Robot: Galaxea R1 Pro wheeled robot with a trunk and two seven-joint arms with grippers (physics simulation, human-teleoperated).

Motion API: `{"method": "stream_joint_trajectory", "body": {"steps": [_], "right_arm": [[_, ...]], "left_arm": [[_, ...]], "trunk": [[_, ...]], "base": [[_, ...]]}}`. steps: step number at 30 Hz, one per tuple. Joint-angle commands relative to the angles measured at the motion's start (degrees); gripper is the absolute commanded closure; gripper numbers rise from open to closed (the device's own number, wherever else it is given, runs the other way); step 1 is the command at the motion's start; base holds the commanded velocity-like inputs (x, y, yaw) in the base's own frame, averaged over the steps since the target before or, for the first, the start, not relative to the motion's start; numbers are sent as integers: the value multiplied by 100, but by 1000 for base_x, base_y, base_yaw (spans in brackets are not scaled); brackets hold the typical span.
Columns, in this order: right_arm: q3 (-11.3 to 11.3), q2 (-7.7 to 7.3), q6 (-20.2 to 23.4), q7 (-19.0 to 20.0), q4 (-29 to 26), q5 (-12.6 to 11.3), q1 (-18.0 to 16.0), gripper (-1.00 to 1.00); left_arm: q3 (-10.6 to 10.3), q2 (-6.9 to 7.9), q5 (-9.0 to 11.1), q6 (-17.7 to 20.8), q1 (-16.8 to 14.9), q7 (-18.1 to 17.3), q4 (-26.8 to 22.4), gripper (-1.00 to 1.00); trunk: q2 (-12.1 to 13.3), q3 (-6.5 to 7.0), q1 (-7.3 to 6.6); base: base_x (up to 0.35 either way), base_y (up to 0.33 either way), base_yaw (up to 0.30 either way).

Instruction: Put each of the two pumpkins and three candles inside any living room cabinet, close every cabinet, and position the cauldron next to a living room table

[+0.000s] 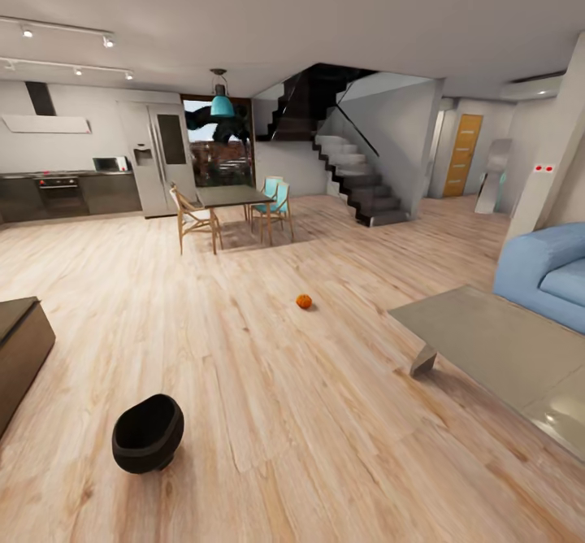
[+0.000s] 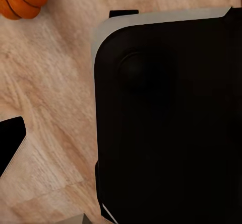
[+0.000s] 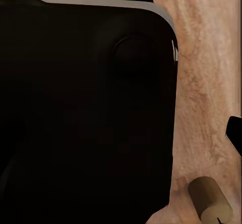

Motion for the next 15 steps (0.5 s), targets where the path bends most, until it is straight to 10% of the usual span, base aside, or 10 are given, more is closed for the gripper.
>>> {"method": "stream_joint_trajectory", "body": {"steps": [1,15], "right_arm": [[-1,0,-20,2,5,-4,-3,-100],[6,6,-19,-5,5,-4,-3,-100]], "left_arm": [[-4,1,-7,-17,-2,2,1,-100],[-12,1,-7,-17,-2,7,1,-100]], "trunk": [[-2,-5,3],[-2,-5,3]], "base": [[325,-49,0],[288,-168,198]]}}
